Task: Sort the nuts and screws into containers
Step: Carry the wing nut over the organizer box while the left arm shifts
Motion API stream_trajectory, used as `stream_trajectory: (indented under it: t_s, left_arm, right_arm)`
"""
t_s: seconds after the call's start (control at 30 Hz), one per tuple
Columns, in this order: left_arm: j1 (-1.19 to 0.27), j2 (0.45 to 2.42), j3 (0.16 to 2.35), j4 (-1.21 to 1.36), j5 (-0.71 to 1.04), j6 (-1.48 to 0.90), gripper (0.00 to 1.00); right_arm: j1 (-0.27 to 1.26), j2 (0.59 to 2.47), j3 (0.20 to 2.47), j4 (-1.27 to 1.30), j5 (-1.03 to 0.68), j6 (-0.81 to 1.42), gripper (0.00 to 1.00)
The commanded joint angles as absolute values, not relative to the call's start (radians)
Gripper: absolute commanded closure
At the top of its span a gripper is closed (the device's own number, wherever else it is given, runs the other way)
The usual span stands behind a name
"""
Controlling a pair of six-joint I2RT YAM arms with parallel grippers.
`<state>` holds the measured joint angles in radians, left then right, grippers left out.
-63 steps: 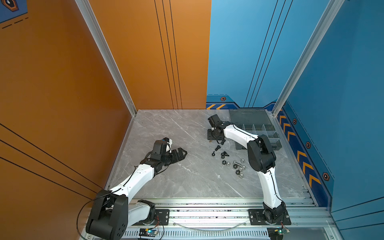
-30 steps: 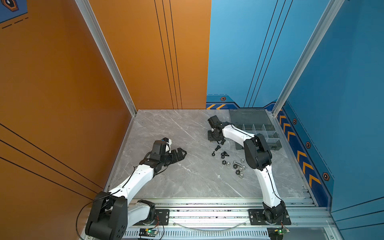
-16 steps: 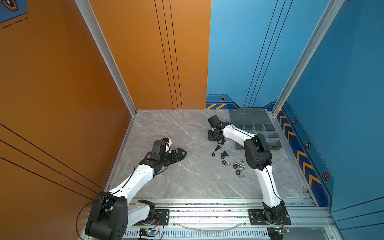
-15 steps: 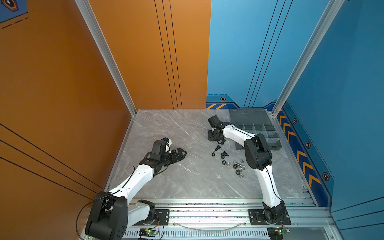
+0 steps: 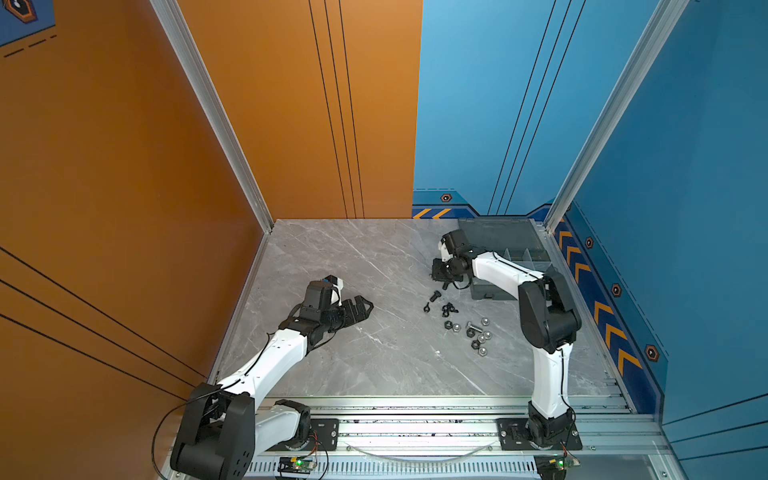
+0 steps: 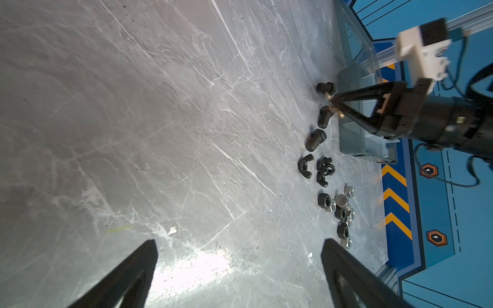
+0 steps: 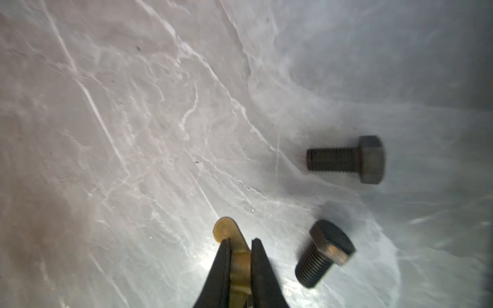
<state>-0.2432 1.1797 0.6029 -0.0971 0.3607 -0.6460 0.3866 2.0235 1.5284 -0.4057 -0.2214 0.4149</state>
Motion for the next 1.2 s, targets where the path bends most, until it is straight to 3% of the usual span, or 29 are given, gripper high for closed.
stream_trajectory:
  t_s: [0.0, 0.33, 1.17]
  left_arm:
    - [-0.243, 1.178, 0.594, -0.093, 0.369, -0.651, 0.02]
    - [-0.266, 1.21, 0.6, -0.048, 0.363, -0.682, 0.02]
    - [-0.385, 1.345, 0.656, 0.113, 0.4, -0.788, 0.02]
  right_arm:
    - [0.351, 1.903, 1.504, -0.37, -0.262, 0.389, 1.0]
    - [0.192, 1.79, 1.449, -0.483, -0.131, 0.363, 1.0]
    - [0.101, 1.964, 1.504, -0.548, -0.069, 0.3, 1.0]
